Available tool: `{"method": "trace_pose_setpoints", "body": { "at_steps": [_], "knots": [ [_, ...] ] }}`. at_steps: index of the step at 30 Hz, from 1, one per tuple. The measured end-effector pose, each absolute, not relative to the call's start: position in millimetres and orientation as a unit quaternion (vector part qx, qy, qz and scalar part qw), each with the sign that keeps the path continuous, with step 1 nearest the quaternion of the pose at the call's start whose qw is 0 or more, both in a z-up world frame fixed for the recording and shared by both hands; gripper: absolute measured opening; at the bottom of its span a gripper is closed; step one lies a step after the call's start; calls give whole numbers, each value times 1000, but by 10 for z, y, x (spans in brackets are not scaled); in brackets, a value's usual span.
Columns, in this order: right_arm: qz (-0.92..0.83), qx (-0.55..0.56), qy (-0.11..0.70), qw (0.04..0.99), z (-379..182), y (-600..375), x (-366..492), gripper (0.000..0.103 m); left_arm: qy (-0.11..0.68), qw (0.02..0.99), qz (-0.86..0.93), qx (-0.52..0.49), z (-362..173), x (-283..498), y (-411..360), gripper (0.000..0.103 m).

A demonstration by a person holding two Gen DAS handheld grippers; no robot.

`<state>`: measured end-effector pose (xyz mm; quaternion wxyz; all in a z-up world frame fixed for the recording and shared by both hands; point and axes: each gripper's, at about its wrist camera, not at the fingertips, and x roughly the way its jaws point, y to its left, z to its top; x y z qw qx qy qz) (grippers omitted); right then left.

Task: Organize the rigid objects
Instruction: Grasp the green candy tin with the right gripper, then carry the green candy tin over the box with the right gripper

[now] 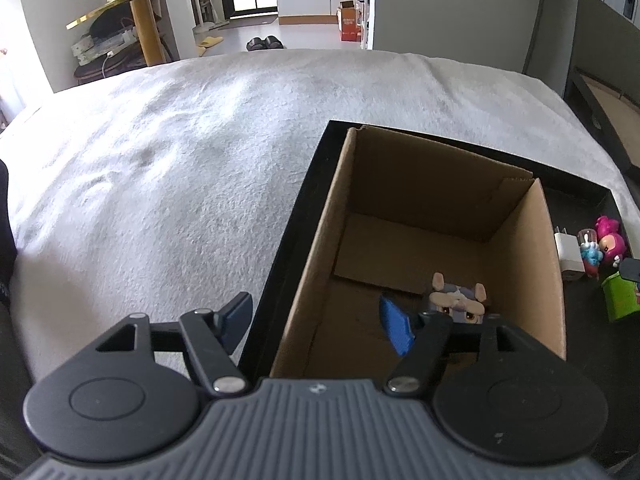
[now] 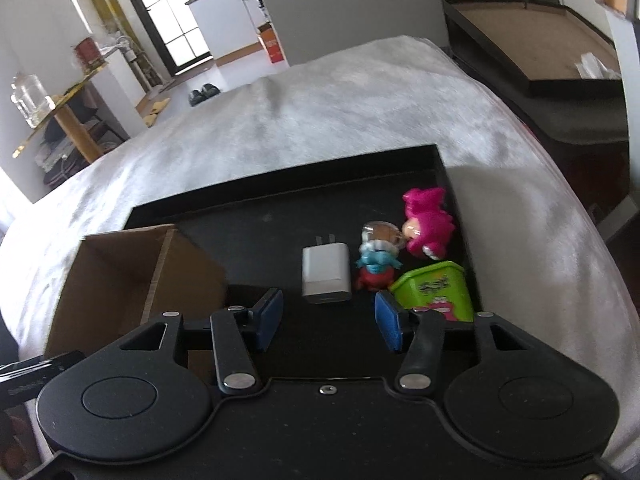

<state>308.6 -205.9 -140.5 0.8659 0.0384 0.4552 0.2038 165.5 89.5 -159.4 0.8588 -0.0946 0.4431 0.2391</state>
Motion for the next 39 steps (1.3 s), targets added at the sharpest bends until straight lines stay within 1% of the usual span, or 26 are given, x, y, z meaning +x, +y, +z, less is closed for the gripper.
{"method": "trace_pose_setpoints", "body": {
  "at_steps": [9,11,15,22,26,30,39],
  "knots": [
    [174,15,456,873,-1537,-2211,3267,51,451,856,239,-83,-1637,1770,836,69],
    [173,10,455,874,-1570,-2225,3288,52,453,855,238,-85,-1644,1788,831,69],
    [175,-23,444,879,-1583,-2173,3301,53,454,855,237,-82,-1660,1816,809,69],
    [178,-48,454,872,-1684,-2118,3311,53,455,854,237,-86,-1679,1795,813,69],
    [187,-49,491,850,-1798,-2044,3289,52,451,856,235,-89,-1662,1766,840,69],
    [200,-51,488,848,-1752,-1985,3186,50,449,856,238,-98,-1656,1725,893,69],
    [212,-43,457,863,-1403,-1852,3068,50,443,858,233,-119,-1666,1607,964,69]
  ]
}}
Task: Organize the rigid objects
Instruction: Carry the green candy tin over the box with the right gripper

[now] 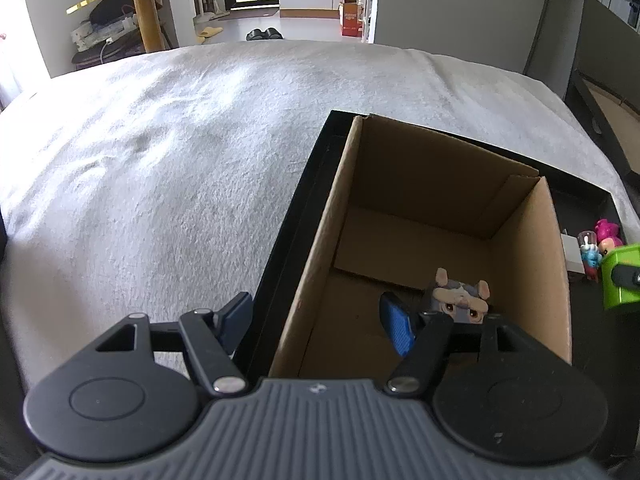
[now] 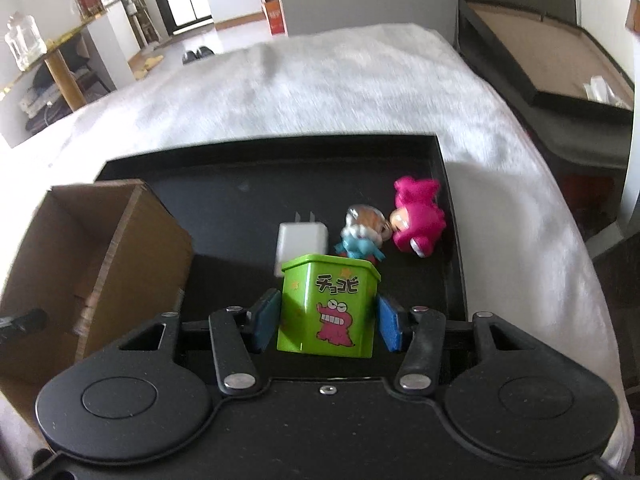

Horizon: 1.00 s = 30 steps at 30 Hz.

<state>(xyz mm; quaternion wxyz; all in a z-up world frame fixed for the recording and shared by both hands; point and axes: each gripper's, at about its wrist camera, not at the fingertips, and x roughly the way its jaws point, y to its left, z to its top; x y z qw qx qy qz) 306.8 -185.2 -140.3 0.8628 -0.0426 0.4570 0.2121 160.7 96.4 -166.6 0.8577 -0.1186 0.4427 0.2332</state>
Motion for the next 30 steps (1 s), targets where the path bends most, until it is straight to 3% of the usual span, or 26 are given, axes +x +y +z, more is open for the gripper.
{"method": "trace_pose_setpoints", "body": {
  "at_steps": [17,30],
  "knots": [
    [239,-36,407,881,-961,-1547,2844,51,411,872,218,-149,-1702,1447,1029,65],
    [280,-47,387,877,-842,-1104,2662,51,398,874,205,-189,-1699,1341,1153,36]
  ]
}}
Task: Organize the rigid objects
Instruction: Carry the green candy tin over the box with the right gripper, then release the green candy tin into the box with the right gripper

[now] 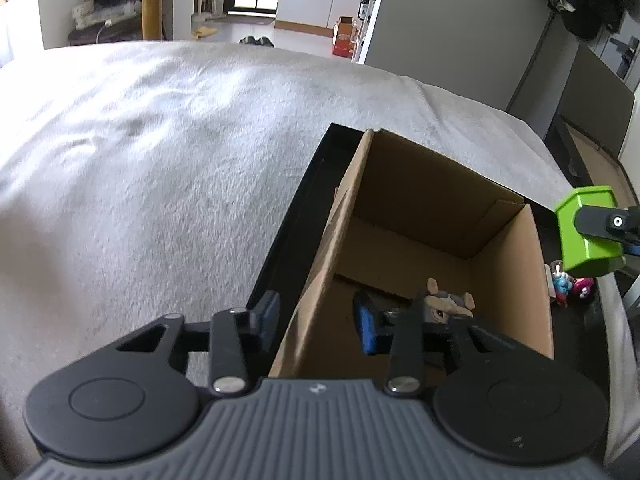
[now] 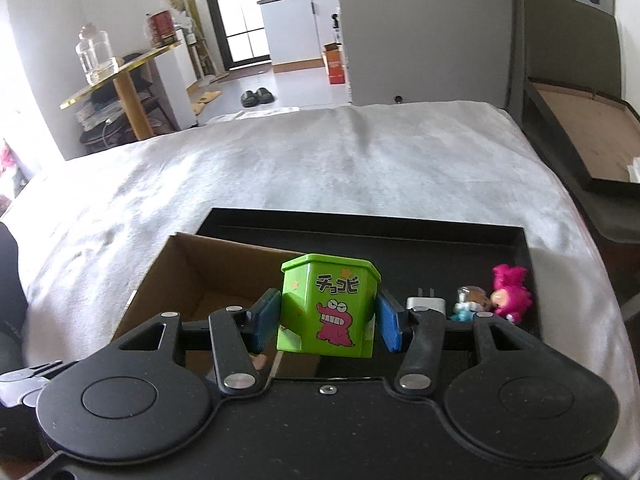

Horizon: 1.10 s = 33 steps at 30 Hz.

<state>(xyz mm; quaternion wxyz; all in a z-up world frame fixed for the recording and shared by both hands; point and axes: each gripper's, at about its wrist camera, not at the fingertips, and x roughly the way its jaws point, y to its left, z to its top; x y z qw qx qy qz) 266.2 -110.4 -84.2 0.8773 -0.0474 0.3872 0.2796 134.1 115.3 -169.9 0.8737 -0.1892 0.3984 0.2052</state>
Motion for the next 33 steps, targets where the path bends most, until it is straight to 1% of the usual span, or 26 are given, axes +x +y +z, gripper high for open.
{"method": "trace_pose_setpoints", "body": {
  "at_steps": [7,10,12,14,23,33],
  "knots": [
    [301,-62,388,869,-839,-855,2571,51,399,874,204,-186,-1702,1302,1147,32],
    [306,-55,399,863,-862,-776,2557,51,403,873,202,-188,-1712,1290,1161,25],
    [309,-56,404,859,-889,-724,2541,51,402,872,203,-191,-1710,1280,1175,17],
    [312,-63,411,854,-917,-675,2524,51,400,872,203,-198,-1706,1263,1192,15],
    [324,-93,428,839,-1074,-481,2379,51,397,873,200,-202,-1708,1246,1207,15],
    [308,-104,440,837,-1180,-492,2378,52,397,873,199,-204,-1706,1250,1220,15]
  ]
}}
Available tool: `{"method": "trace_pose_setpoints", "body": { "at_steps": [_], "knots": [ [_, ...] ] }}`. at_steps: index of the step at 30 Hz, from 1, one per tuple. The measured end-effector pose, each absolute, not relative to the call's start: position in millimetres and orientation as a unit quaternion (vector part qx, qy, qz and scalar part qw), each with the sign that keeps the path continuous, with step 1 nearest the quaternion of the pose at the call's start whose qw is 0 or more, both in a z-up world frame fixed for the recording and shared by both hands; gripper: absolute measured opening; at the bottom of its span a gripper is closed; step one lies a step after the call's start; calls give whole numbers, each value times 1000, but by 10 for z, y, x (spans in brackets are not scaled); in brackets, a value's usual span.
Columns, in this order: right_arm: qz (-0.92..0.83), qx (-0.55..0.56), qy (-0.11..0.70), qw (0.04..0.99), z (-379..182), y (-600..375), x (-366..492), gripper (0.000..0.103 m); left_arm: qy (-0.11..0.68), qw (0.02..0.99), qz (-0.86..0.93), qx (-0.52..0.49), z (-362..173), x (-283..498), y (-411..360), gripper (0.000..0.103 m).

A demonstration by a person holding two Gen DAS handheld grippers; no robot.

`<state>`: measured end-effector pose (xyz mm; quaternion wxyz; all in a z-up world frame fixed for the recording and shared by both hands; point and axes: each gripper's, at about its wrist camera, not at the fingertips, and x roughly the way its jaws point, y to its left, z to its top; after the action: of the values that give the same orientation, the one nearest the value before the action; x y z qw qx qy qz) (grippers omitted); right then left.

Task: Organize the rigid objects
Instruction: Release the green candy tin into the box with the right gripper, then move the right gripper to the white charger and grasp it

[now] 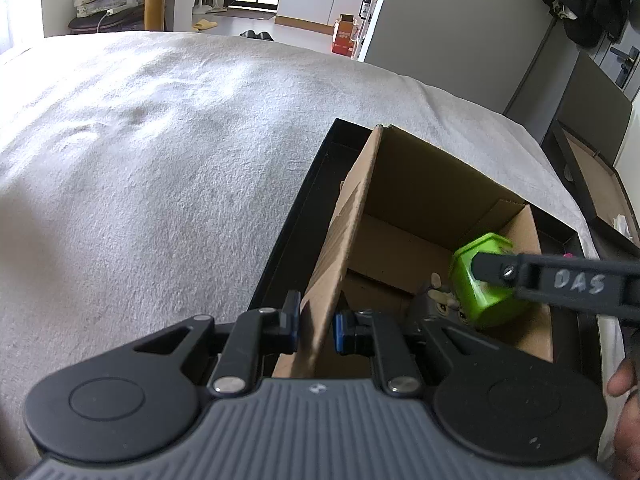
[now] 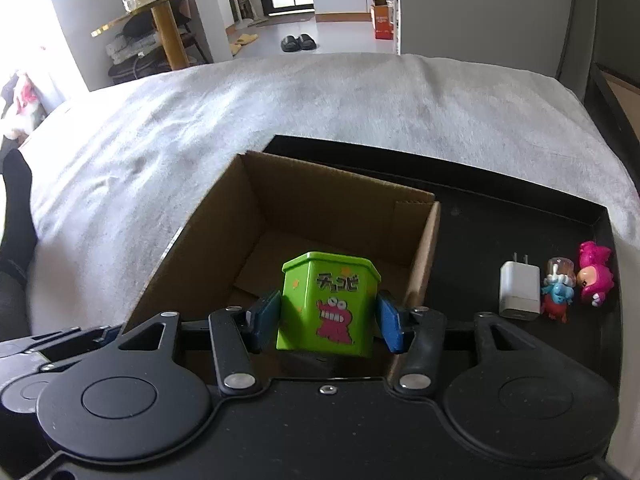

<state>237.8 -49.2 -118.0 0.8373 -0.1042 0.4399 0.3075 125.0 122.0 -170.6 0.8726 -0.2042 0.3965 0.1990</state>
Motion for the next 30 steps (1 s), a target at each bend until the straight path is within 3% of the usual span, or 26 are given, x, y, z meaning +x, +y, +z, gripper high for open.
{"method": "trace_pose_setpoints", "body": {
  "at_steps": [21,26,30],
  "knots": [
    [276,-47,415,866,-841,-1188,2546,53,412,868,217,-173,-1702,1321,1140,18],
    [246,-53,409,877,-876,-1340,2578,73,419,864,221,-170,-1690,1348,1142,22],
    [237,-52,407,881,-900,-1449,2614,82,423,863,223,-163,-1676,1369,1128,39]
  ]
}}
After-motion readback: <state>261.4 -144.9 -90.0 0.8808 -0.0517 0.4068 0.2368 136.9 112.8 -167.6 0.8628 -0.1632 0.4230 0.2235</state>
